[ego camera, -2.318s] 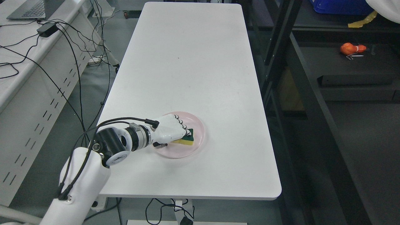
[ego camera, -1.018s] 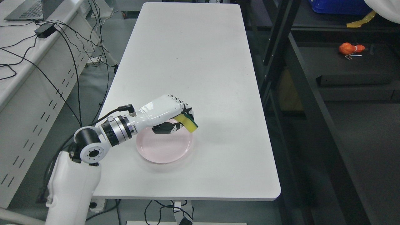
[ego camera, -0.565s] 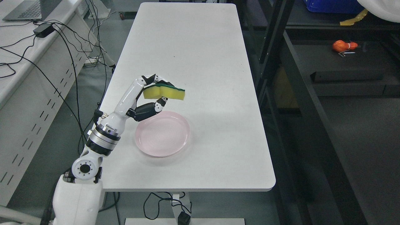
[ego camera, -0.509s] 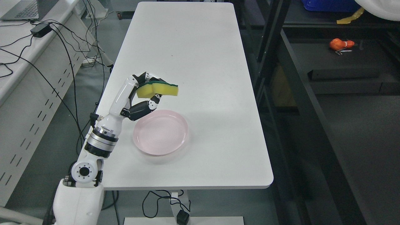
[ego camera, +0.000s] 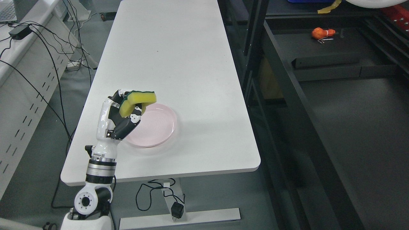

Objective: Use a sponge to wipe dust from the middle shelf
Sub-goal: 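Hold the sponge in the left hand while turning toward the shelf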

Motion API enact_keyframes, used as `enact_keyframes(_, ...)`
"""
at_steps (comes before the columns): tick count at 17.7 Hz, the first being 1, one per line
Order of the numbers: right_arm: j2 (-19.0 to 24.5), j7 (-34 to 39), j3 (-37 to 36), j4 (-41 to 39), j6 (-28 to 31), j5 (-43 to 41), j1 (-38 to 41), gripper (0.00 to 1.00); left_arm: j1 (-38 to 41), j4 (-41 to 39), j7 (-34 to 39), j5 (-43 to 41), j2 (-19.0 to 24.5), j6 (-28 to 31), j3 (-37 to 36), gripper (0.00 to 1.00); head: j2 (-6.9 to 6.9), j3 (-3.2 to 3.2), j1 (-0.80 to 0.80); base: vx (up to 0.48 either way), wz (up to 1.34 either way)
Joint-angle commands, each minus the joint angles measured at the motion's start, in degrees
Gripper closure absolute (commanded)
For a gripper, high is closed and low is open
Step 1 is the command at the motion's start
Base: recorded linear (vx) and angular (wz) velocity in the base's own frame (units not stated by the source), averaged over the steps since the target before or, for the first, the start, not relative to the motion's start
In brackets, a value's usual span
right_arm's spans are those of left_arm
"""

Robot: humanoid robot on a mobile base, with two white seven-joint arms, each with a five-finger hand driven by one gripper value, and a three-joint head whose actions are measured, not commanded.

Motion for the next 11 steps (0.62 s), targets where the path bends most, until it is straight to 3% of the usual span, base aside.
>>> enact_keyframes(1, -1.0, -0.03, -0.03, -1.0, 0.04, 0.0, 0.0, 0.0, 4.48, -2.71, -0.01, 3.88, -0.04, -1.22, -0.26, 1.0, 0.0, 0.0, 0.0, -0.108, -0.13)
enact_keyframes(11, -1.0, -0.03, 0.06, -1.0, 0.04, 0.0, 0.0, 0.0, 5.18, -2.89, 0.17, 3.97, -0.04, -1.66, -4.56, 1.0, 0.0, 0.0, 0.0, -0.157, -0.02)
